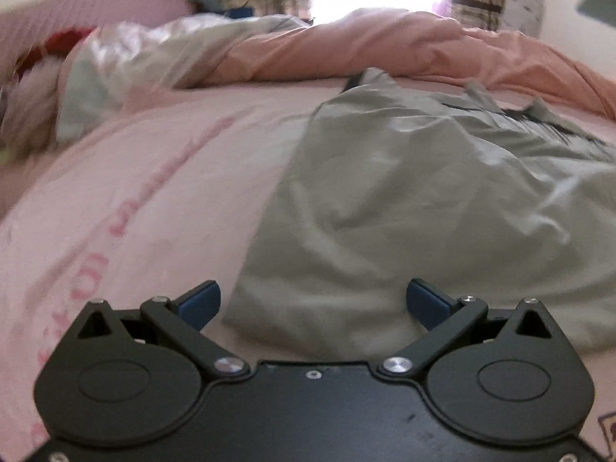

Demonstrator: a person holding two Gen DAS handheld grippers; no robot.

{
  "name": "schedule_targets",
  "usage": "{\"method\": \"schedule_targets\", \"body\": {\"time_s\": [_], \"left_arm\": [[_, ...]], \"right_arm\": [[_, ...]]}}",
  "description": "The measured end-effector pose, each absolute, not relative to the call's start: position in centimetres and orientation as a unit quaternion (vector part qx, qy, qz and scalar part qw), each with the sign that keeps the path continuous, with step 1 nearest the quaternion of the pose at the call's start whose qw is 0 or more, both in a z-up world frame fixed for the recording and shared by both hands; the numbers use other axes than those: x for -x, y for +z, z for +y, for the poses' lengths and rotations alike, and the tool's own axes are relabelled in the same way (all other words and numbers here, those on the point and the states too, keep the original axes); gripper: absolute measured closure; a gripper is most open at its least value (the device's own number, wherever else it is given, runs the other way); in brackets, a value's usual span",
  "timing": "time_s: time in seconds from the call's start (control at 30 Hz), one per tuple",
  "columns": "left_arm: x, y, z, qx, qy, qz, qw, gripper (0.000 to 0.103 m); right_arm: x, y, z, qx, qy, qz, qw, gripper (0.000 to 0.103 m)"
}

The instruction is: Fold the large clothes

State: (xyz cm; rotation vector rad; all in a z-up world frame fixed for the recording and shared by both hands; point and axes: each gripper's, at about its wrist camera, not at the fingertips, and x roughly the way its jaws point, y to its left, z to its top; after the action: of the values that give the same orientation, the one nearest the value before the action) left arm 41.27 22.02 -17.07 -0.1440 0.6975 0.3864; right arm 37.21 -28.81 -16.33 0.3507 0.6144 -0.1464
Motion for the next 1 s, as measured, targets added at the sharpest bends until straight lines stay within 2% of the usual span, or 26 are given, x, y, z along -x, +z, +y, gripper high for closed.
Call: {"method": "schedule_targets", "body": {"time_s": [0.1, 0.17, 0.27, 0.33, 0.4, 0.63, 0.7, 0.73, 0.9, 1.0], "left_arm": [[-40.9, -17.1, 22.6, 0.079, 0.185, 0.340, 0.919, 0.000], [-40.9, -16.9, 22.4, 0.073, 0.187, 0.341, 0.918, 0.000], [-40.8, -16.8, 21.3, 0.062, 0.195, 0.340, 0.918, 0.000], [-40.9, -17.0, 21.2, 0.056, 0.197, 0.340, 0.918, 0.000], [-41.1, -17.0, 21.3, 0.054, 0.197, 0.341, 0.918, 0.000], [-41.0, -16.9, 21.0, 0.033, 0.189, 0.344, 0.919, 0.000], [-41.0, -16.9, 21.0, 0.026, 0.185, 0.345, 0.920, 0.000], [-41.0, -16.9, 21.1, 0.024, 0.184, 0.346, 0.920, 0.000], [-41.4, -16.9, 20.6, 0.026, 0.196, 0.344, 0.918, 0.000], [-41.5, -16.8, 20.2, 0.017, 0.199, 0.344, 0.917, 0.000]], "right_arm": [[-36.4, -16.9, -31.6, -0.258, -0.056, 0.292, 0.919, 0.077], [-36.3, -17.5, -32.8, -0.310, -0.049, 0.283, 0.906, 0.073], [-37.0, -18.1, -33.7, -0.371, -0.042, 0.267, 0.888, 0.060], [-38.2, -18.0, -33.7, -0.375, -0.038, 0.266, 0.887, 0.048], [-39.1, -17.9, -33.7, -0.371, -0.033, 0.266, 0.889, 0.041], [-41.9, -16.3, -34.0, -0.260, -0.006, 0.319, 0.912, 0.047], [-41.9, -15.5, -34.9, -0.213, -0.017, 0.329, 0.920, 0.044], [-41.9, -15.1, -35.5, -0.194, -0.030, 0.331, 0.923, 0.038], [-43.6, -15.2, -37.5, -0.210, 0.063, 0.364, 0.905, 0.037], [-45.0, -15.8, -37.0, -0.208, 0.109, 0.354, 0.905, 0.035]]}}
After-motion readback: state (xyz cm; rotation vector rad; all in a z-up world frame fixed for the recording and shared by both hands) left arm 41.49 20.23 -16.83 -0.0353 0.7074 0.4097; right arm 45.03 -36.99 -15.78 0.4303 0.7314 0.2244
